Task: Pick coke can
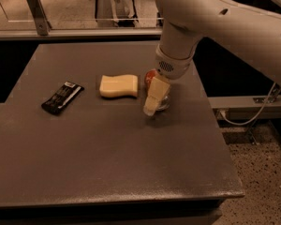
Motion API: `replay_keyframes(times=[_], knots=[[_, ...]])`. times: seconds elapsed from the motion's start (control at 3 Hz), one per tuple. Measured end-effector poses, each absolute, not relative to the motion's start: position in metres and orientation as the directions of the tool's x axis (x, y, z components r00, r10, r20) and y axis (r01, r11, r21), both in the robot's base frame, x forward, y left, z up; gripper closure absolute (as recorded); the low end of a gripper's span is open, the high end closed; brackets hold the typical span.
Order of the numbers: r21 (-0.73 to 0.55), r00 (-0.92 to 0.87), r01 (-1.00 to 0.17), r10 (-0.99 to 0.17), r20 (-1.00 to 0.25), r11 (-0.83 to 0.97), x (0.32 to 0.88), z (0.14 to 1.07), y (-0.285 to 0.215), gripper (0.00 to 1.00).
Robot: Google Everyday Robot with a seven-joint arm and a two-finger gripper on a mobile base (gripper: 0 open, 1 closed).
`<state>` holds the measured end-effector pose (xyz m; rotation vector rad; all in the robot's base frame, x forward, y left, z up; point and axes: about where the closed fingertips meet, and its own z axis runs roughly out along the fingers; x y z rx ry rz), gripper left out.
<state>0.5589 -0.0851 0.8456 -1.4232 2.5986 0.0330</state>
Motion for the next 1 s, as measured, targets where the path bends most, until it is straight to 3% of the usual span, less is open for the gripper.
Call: replay_keyframes(times=[0.33,1.0], knots=[[-0.055,-0.544,-0.827,-0.820,-0.176,0.560,0.559,0.840,-0.078,0.18],[-0.032,-0.511,-0.852,-0.844,-0.163,0.522,0.555,0.836,-0.061,0.65]])
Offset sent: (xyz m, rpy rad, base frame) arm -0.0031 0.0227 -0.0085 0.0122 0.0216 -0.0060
